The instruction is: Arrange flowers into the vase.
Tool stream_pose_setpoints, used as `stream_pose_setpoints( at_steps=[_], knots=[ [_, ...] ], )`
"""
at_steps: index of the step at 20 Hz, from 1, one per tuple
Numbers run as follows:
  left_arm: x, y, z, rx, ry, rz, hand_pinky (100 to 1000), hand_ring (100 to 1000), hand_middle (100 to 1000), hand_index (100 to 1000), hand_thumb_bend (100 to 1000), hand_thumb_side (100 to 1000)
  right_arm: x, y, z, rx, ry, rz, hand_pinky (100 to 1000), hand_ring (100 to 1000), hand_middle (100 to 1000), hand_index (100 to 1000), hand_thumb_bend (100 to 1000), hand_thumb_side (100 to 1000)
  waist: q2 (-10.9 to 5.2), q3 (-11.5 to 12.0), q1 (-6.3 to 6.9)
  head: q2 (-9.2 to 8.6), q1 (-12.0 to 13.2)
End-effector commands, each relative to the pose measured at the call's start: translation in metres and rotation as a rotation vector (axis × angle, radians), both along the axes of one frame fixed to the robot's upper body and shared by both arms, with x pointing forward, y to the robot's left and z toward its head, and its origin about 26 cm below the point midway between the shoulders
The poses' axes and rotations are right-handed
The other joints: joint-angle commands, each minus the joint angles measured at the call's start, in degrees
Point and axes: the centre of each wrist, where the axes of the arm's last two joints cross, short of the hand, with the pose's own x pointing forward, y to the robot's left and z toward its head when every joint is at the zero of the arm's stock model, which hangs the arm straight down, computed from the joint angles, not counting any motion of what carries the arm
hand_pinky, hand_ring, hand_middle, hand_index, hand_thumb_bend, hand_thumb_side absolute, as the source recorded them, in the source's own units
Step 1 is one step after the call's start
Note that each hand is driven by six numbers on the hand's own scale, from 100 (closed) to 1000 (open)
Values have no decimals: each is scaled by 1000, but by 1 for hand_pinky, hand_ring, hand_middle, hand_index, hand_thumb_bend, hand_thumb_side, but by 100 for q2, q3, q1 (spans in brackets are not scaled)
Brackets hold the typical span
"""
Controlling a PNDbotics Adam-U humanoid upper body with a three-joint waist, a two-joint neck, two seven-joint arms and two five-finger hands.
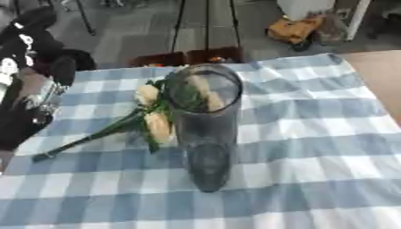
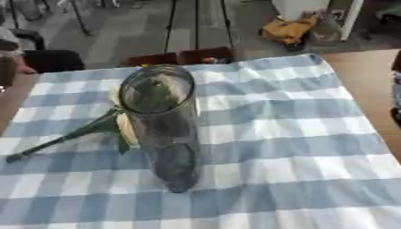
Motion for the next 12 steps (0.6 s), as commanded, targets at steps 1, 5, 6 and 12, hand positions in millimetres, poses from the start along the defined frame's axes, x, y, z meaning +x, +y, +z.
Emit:
stream_pose_setpoints(
  at_steps=[1, 5, 6, 12],
  knots=[
    [-5, 1, 16, 88, 26, 79, 611, 837, 950, 999, 329, 1000, -3, -1, 7, -19, -21, 0, 833, 814, 638, 813, 100, 926, -144, -14, -7, 11, -19],
    [-3, -4, 25, 198, 131, 124, 642, 861, 944, 1000, 376, 1000, -3, 0, 7, -20, -19, 7, 833, 814, 639, 813, 100, 924, -165, -47, -7, 13, -31],
    [-2, -5, 27, 224, 155, 130, 650, 863, 944, 1000, 400, 1000, -3, 1, 7, -21, -18, 8, 833, 814, 639, 813, 100, 924, -172, -53, -8, 10, -36],
    [19, -8, 32, 344, 345, 127, 665, 852, 945, 1000, 524, 1000, -3, 2, 6, -21, -13, 15, 833, 813, 639, 812, 100, 922, -218, -75, -15, -18, -89]
  ],
)
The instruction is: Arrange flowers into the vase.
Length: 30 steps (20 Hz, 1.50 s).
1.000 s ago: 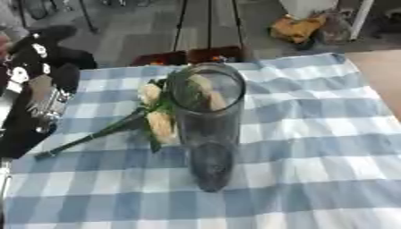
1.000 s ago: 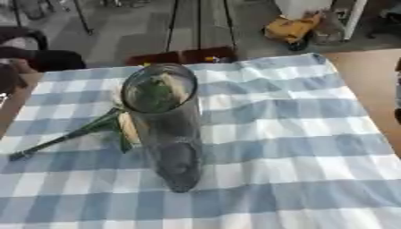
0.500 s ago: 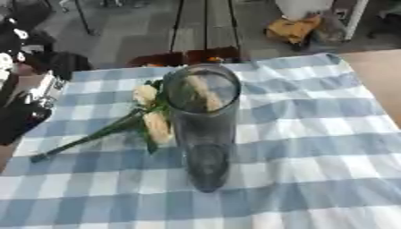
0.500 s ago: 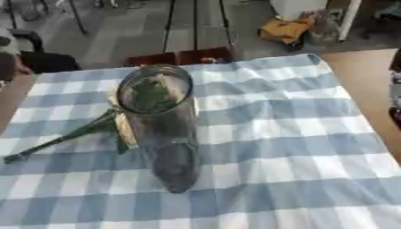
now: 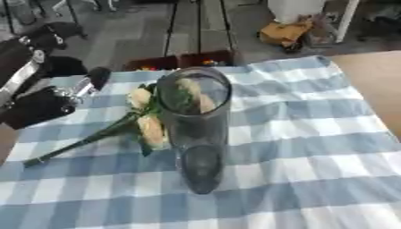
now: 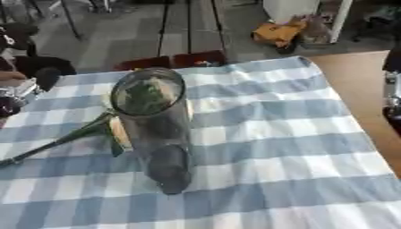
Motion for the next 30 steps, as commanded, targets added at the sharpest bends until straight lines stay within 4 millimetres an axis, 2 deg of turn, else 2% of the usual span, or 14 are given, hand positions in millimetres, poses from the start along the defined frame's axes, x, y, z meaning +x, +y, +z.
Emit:
stream_pose_setpoints(
  at_steps=[1, 4, 8, 14, 15, 19, 22, 25, 30],
  knots=[
    [10, 5, 8, 62, 85, 34, 668, 853, 945, 1000, 532, 1000, -3, 1, 6, -16, -19, 10, 833, 813, 639, 812, 100, 922, -140, -10, -19, -22, -27],
    [24, 6, 6, 91, 173, 65, 677, 853, 949, 1000, 565, 999, -3, 1, 6, -15, -17, 12, 833, 812, 638, 812, 100, 921, -151, -33, -20, -21, -6],
    [40, 9, 4, 146, 264, 106, 668, 845, 957, 1000, 604, 945, -3, 1, 5, -16, -14, 14, 834, 812, 638, 812, 100, 920, -161, -61, -17, -35, 42],
    [60, 25, 5, 214, 378, 155, 676, 846, 953, 1000, 640, 919, -3, 1, 4, -16, -7, 13, 834, 812, 636, 812, 100, 919, -177, -90, 4, -43, 75],
    [63, 28, 6, 233, 391, 164, 685, 848, 950, 1000, 689, 914, -3, 1, 4, -16, -6, 13, 835, 812, 636, 812, 100, 918, -178, -93, 11, -44, 76],
    [73, 35, 5, 326, 429, 205, 699, 850, 934, 1000, 730, 898, -3, 2, 4, -17, -2, 16, 835, 812, 633, 810, 100, 916, -185, -115, 31, -55, 89],
    [81, 37, 2, 362, 430, 220, 691, 845, 923, 1000, 704, 878, -3, 2, 3, -15, 0, 16, 835, 812, 632, 810, 100, 916, -186, -126, 35, -78, 97],
    [89, 39, -6, 365, 438, 215, 683, 843, 920, 1000, 621, 832, -3, 2, 3, -11, 0, 15, 835, 809, 631, 809, 100, 914, -183, -142, 35, -101, 105],
    [99, 42, -19, 358, 462, 203, 675, 838, 914, 1000, 596, 794, -3, 2, 3, -7, -1, 15, 836, 808, 628, 808, 100, 910, -176, -153, 36, -119, 108]
  ],
)
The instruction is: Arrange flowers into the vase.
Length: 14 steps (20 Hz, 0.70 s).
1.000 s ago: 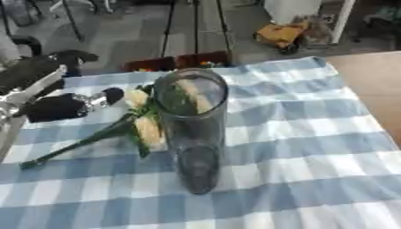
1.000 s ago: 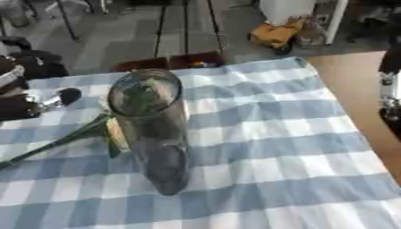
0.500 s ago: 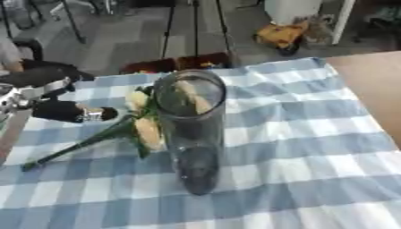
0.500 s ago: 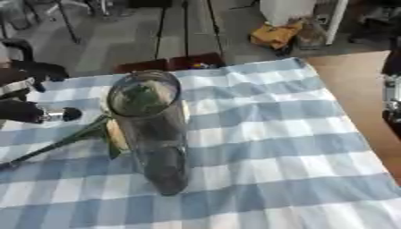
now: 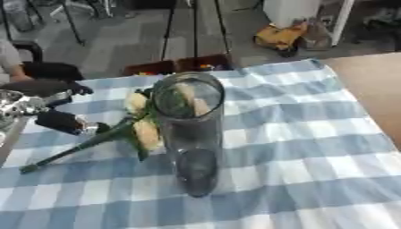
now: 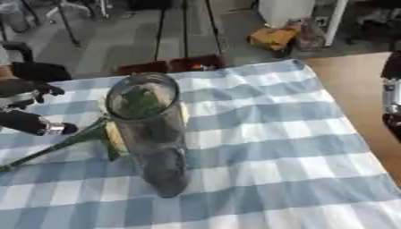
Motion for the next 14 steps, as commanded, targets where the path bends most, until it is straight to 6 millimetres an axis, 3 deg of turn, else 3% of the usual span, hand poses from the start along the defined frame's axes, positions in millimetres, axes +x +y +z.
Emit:
stream_pose_setpoints(
  at_steps=[1, 6, 10, 14],
  knots=[
    [3, 5, 7, 6, -26, 2, 669, 833, 906, 1000, 591, 780, -3, 0, 6, -4, -22, 4, 837, 808, 628, 808, 100, 910, -133, -5, -15, -69, 20],
    [13, 3, -2, 52, -34, 2, 663, 822, 900, 1000, 585, 763, -3, 1, 6, -2, -20, 9, 838, 808, 627, 808, 100, 908, -122, -27, -21, -91, 37],
    [22, 1, -11, 77, -36, -5, 639, 803, 880, 1000, 630, 764, -3, 2, 6, 0, -16, 11, 838, 806, 624, 809, 100, 906, -109, -45, -22, -102, 57],
    [29, -1, -18, 72, -57, -23, 611, 776, 839, 929, 636, 764, -2, 2, 5, 0, -12, 15, 839, 806, 623, 809, 100, 905, -95, -66, -16, -117, 72]
  ],
)
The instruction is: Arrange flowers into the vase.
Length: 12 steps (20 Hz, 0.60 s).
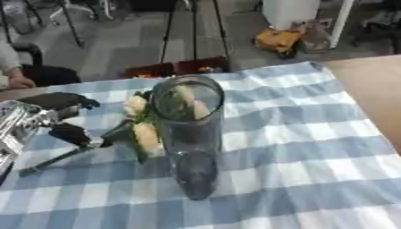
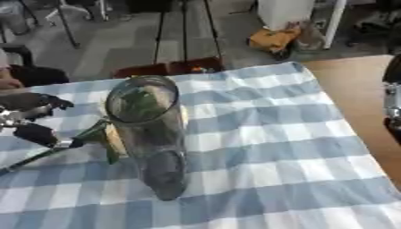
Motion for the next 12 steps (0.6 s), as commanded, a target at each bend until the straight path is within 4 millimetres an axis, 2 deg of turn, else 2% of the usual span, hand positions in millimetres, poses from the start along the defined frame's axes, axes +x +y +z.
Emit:
stream_pose_setpoints(
  at_steps=[1, 12],
  knots=[
    [4, 2, 10, 8, -54, -6, 605, 774, 837, 917, 645, 773, -3, 1, 7, -12, -19, 9, 840, 806, 622, 809, 100, 904, -93, -9, -8, -69, 27],
    [18, -1, -6, -7, -23, 2, 590, 768, 827, 915, 581, 753, -2, 2, 8, -11, -20, 14, 842, 807, 620, 809, 100, 899, -30, -100, 21, -96, 81]
  ],
)
